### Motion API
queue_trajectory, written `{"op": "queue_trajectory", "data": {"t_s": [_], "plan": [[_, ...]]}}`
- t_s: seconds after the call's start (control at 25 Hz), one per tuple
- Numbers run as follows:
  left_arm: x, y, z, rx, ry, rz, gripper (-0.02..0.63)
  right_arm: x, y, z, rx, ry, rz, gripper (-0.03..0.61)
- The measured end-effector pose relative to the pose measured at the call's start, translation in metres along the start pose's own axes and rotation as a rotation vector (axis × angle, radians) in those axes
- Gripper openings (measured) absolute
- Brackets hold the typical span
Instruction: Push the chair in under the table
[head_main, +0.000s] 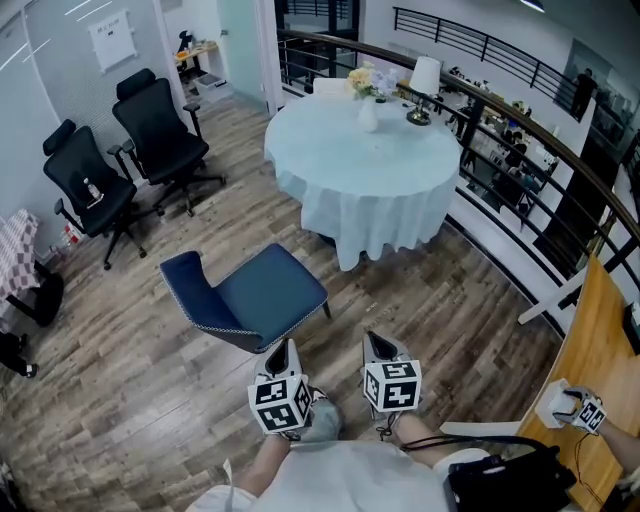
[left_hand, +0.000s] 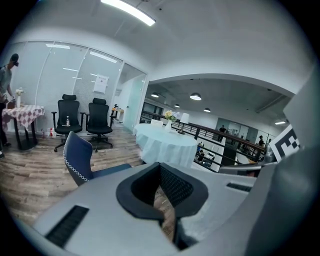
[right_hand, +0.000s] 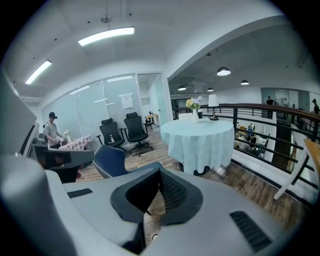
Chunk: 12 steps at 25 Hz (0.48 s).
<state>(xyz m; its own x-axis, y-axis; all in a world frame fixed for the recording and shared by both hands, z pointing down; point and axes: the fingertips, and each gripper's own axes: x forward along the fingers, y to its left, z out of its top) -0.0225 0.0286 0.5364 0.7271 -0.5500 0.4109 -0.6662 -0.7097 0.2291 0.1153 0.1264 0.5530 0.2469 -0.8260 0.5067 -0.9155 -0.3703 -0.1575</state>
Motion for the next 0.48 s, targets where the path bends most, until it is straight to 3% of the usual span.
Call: {"op": "queue_trajectory", "data": {"t_s": [0.48], "plan": [[0.071, 0.024, 0.045, -0.009, -0.007, 0.004, 0.003, 0.072, -0.007, 0.05, -0.008, 0.007, 0.021, 0.017]]}}
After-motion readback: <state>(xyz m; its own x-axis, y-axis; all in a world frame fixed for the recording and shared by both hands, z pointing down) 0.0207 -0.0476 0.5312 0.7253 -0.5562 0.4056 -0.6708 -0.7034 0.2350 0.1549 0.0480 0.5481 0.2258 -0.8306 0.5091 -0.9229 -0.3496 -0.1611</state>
